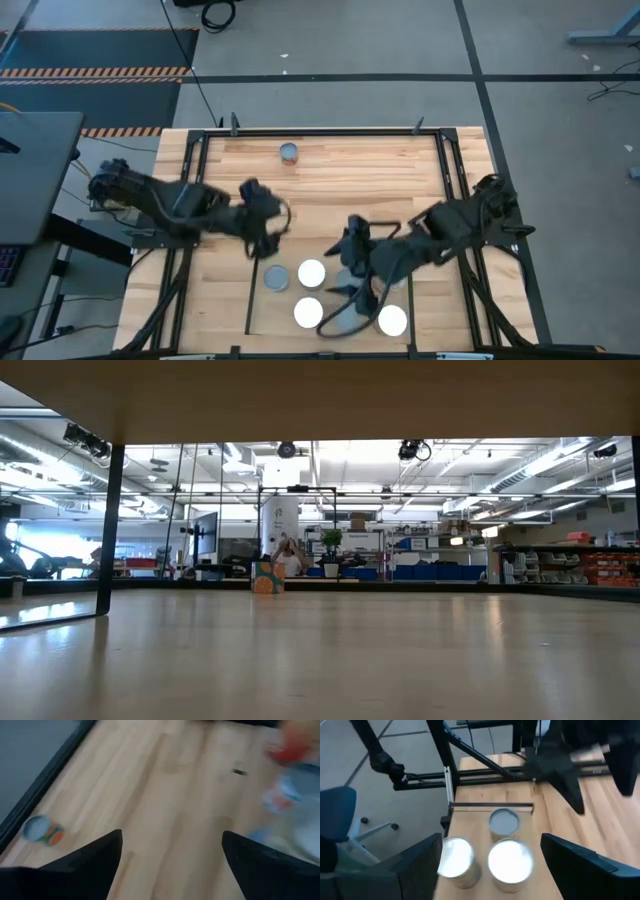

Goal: Pick and place cans onto a shelf
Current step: Put the canned oranges on the shelf

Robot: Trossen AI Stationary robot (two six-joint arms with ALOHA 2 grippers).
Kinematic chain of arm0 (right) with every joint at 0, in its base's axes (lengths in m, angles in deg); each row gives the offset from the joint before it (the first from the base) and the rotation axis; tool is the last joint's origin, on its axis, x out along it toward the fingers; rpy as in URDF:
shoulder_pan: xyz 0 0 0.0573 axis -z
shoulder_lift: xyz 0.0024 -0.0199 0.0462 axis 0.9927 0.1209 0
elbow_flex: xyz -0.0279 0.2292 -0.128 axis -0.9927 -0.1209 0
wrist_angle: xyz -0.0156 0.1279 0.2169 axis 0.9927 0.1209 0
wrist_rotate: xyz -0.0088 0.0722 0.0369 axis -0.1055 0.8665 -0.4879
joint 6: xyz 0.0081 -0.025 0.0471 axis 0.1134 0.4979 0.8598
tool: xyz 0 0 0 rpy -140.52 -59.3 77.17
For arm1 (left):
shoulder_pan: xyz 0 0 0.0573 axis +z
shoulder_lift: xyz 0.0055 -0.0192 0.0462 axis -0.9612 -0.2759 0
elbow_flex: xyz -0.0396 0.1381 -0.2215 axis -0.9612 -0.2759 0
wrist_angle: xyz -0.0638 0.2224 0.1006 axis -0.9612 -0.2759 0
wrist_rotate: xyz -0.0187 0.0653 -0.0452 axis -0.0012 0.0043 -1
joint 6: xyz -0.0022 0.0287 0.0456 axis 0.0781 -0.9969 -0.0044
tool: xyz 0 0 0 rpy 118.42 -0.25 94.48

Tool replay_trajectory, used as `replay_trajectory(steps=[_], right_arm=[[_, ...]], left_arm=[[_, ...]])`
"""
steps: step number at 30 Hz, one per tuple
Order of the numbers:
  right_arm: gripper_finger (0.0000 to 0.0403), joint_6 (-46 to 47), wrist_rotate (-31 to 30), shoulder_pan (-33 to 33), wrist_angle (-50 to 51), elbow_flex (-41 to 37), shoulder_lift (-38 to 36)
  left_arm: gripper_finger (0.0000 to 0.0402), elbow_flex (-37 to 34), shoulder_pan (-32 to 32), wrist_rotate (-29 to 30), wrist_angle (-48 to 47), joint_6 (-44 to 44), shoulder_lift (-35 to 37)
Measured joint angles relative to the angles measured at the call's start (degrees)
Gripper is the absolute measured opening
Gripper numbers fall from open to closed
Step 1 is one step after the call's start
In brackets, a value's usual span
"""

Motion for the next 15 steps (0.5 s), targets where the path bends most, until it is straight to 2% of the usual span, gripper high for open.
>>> replay_trajectory(steps=[7,12,15], right_arm=[[0.0346,-8.8,6.0,5.3,3.8,0.0,-3.5],[0.0346,-11.5,6.3,9.1,7.5,0.0,-5.2],[0.0346,-12.1,4.7,11.7,8.8,0.0,-5.5]], left_arm=[[0.0348,-12.2,14.8,-4.5,10.2,1.1,3.5],[0.0348,-20.2,22.1,-5.9,17.1,-1.7,3.8],[0.0348,-25.6,27.3,-11.0,23.4,-6.1,3.8]])
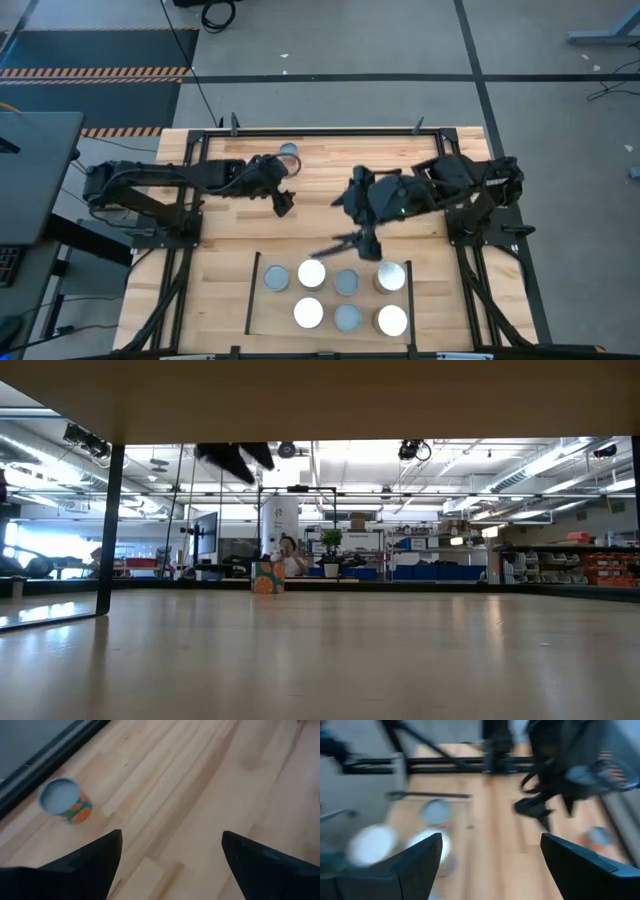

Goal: Pick and place cans onto a shelf
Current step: Put the canned oranges on the shelf

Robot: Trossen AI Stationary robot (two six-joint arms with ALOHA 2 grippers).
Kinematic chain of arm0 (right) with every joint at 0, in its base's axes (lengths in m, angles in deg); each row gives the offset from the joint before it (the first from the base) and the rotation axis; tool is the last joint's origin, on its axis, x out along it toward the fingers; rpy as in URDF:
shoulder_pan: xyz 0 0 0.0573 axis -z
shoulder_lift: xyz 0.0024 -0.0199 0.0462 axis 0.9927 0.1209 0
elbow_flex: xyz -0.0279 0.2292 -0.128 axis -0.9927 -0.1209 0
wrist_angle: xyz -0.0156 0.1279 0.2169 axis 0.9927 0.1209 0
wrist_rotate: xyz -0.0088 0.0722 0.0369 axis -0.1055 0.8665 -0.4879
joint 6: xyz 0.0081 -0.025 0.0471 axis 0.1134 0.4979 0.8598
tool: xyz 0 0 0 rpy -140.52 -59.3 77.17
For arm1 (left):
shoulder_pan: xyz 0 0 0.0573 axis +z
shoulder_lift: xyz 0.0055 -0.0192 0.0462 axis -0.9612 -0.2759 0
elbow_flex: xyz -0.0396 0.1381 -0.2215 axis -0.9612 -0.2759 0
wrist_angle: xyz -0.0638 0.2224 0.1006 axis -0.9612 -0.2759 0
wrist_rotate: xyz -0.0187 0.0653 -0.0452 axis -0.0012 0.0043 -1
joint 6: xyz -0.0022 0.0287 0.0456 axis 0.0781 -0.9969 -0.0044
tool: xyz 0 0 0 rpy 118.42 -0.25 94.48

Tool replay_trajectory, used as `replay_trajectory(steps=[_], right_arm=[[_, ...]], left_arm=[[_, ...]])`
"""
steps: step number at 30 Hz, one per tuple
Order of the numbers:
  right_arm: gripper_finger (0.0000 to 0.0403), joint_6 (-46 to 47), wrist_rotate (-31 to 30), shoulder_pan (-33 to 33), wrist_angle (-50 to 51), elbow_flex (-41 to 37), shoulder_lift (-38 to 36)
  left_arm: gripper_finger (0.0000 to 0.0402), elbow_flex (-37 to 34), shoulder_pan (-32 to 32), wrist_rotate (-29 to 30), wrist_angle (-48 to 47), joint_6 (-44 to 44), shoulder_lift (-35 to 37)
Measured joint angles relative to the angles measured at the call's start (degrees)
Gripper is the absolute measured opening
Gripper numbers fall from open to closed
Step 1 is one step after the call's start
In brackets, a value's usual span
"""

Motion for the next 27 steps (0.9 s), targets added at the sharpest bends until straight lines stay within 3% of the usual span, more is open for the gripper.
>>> replay_trajectory(steps=[2,6,14,20,27], right_arm=[[0.0346,-0.1,-3.1,1.7,0.2,0.0,0.0],[0.0346,-0.2,-7.8,5.6,-0.1,0.0,0.0],[0.0346,4.4,-10.4,15.0,-0.5,0.0,0.2],[0.0346,5.9,-13.4,19.8,-1.5,-0.1,0.8],[0.0346,5.6,-13.6,22.3,-3.6,-0.1,0.8]], left_arm=[[0.0348,-4.4,3.5,-3.4,5.8,-3.1,0.0],[0.0348,-12.8,9.8,-3.6,17.7,-10.2,0.5],[0.0348,-27.9,19.5,2.3,44.7,-12.1,-1.0],[0.0348,-28.7,22.7,-1.1,53.7,-12.0,-7.4],[0.0348,-28.4,23.2,1.0,61.9,-11.4,-14.2]])
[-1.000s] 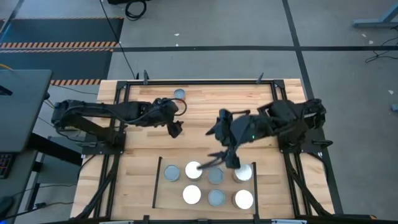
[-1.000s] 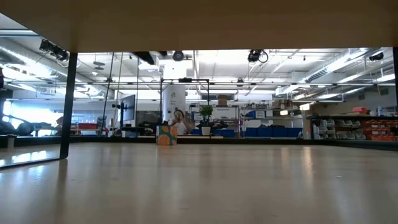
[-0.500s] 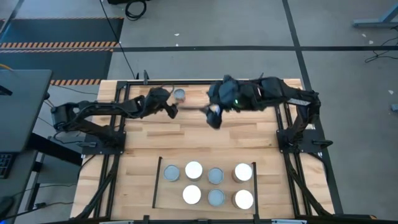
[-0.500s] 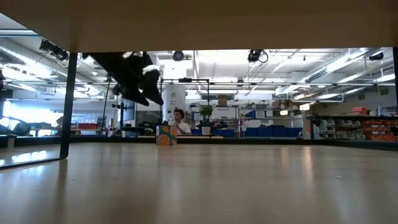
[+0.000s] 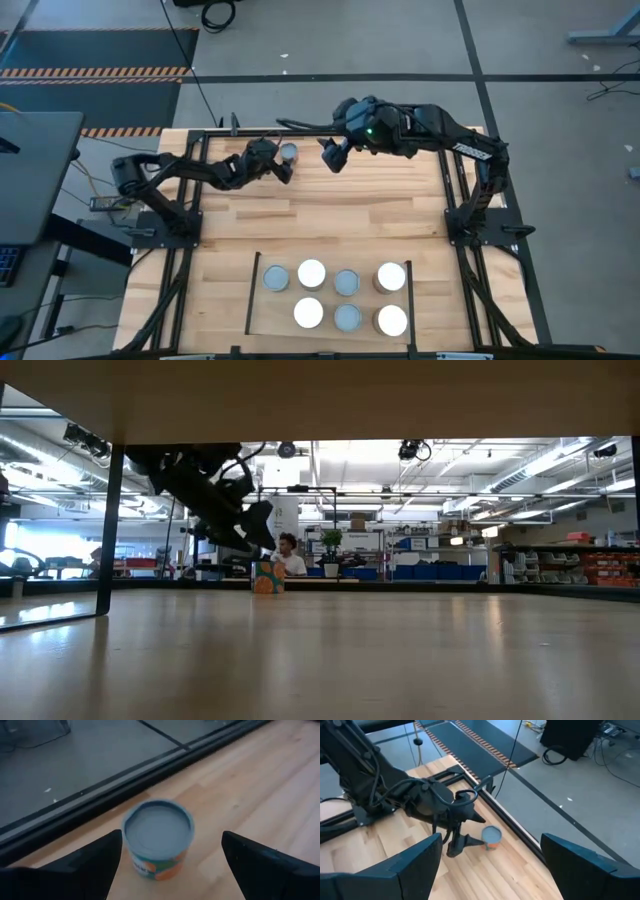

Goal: Pick and place cans onto a shelf
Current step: Put the canned oranges on the shelf

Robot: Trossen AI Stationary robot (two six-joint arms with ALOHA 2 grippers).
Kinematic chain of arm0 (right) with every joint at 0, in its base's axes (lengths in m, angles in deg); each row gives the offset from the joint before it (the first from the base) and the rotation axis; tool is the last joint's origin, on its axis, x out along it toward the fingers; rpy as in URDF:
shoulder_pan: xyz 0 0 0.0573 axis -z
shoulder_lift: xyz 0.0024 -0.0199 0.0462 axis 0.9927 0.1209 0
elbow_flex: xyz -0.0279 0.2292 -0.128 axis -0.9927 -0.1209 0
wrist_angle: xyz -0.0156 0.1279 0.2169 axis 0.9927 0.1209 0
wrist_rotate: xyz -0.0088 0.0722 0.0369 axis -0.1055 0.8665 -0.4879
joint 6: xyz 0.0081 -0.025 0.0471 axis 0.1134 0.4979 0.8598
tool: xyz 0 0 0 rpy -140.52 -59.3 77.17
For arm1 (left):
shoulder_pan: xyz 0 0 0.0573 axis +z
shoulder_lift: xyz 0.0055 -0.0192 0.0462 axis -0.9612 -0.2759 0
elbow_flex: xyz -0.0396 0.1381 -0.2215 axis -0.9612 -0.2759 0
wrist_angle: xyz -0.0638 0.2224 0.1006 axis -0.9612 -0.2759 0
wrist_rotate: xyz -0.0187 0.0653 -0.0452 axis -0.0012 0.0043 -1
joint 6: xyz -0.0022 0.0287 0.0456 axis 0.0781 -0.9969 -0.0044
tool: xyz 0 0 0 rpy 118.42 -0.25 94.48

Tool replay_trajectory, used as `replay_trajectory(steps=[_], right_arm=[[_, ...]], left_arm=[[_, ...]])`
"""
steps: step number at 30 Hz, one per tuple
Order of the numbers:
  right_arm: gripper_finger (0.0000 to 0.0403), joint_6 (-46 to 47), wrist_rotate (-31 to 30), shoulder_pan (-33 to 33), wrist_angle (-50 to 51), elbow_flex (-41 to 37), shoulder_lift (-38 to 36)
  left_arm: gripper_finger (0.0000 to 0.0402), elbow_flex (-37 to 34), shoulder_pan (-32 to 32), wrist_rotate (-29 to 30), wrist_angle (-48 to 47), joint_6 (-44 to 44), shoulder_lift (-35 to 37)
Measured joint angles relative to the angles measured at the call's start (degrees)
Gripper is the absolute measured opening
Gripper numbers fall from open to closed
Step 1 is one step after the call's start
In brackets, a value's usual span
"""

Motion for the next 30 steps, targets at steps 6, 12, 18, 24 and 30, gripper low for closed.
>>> replay_trajectory(steps=[6,12,18,24,30], right_arm=[[0.0346,1.0,0.0,1.7,0.7,0.0,0.0],[0.0346,1.4,0.3,2.8,0.8,0.0,0.0],[0.0346,1.7,0.6,3.1,0.8,0.0,0.0],[0.0346,2.5,0.7,3.6,0.8,0.0,0.0],[0.0346,2.9,0.7,3.6,1.1,0.0,0.0]], left_arm=[[0.0348,0.8,0.3,0.4,2.2,0.9,-3.9],[0.0348,3.3,0.4,1.6,3.4,0.8,-7.9],[0.0348,6.3,1.5,4.5,2.6,3.7,-11.5],[0.0348,9.2,2.3,4.6,1.1,7.9,-14.5],[0.0348,10.8,2.3,4.4,0.0,7.9,-14.9]])
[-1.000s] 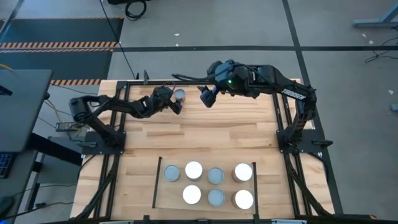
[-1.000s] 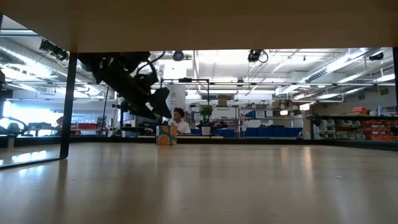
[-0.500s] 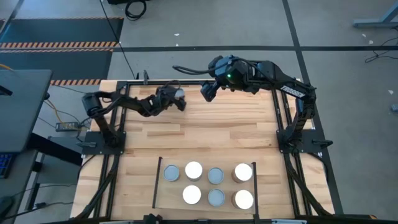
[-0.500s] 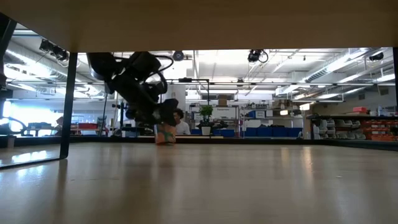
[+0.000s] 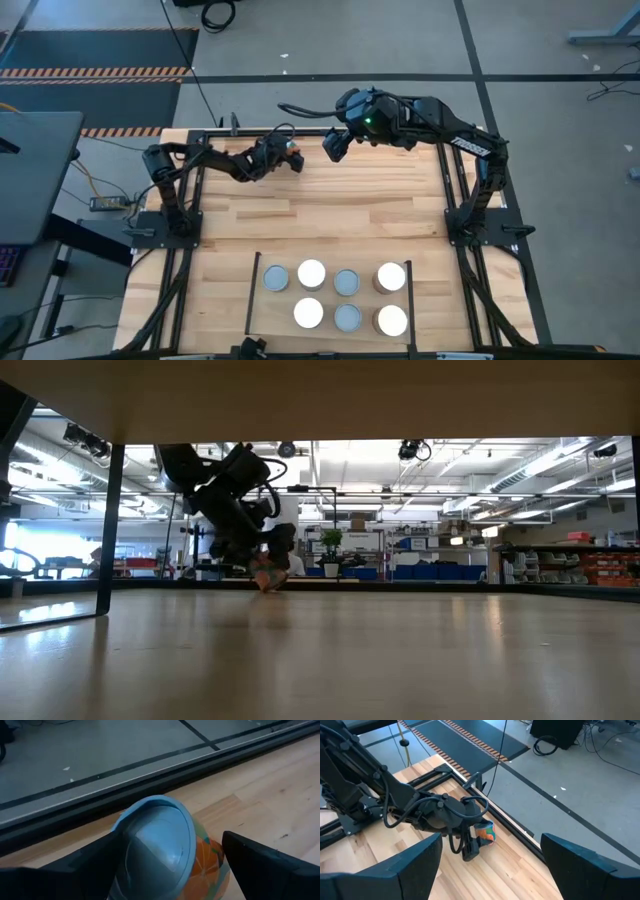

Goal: Pick and place cans onto a shelf
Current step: Put the canned oranges on the shelf

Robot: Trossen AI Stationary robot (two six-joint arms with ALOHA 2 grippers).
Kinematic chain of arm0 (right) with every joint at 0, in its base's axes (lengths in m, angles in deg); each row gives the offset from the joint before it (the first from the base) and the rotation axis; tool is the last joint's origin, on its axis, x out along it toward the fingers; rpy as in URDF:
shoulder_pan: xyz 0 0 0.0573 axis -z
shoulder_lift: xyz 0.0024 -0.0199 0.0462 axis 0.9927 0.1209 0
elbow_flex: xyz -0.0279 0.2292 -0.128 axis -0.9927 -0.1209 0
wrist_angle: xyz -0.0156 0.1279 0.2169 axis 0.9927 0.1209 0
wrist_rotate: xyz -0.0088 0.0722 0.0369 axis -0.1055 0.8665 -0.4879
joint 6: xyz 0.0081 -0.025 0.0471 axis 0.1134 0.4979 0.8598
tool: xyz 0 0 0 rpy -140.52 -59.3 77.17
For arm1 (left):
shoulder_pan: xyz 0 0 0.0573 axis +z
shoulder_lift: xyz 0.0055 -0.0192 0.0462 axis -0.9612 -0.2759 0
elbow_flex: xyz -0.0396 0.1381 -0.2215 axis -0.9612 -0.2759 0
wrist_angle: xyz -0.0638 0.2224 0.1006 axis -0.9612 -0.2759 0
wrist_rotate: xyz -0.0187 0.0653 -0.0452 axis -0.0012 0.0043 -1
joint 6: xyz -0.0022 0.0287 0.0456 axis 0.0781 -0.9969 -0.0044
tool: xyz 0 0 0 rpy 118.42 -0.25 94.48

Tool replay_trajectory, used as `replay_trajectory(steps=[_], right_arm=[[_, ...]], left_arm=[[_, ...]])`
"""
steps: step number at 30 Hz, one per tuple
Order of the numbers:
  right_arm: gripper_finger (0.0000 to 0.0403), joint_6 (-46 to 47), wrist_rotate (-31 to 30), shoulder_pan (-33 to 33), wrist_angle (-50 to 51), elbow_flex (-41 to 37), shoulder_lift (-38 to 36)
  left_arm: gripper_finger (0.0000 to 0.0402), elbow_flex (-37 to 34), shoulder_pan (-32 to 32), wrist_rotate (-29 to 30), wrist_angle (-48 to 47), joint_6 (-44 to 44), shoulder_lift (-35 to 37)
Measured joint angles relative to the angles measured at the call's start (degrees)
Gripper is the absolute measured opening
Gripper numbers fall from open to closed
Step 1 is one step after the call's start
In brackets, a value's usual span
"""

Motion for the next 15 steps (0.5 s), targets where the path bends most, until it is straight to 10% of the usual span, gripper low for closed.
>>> replay_trajectory(steps=[15], right_arm=[[0.0346,0.0,2.2,0.1,2.9,0.0,0.0]], left_arm=[[0.0288,4.2,-2.8,-3.6,-7.8,-4.2,0.6]])
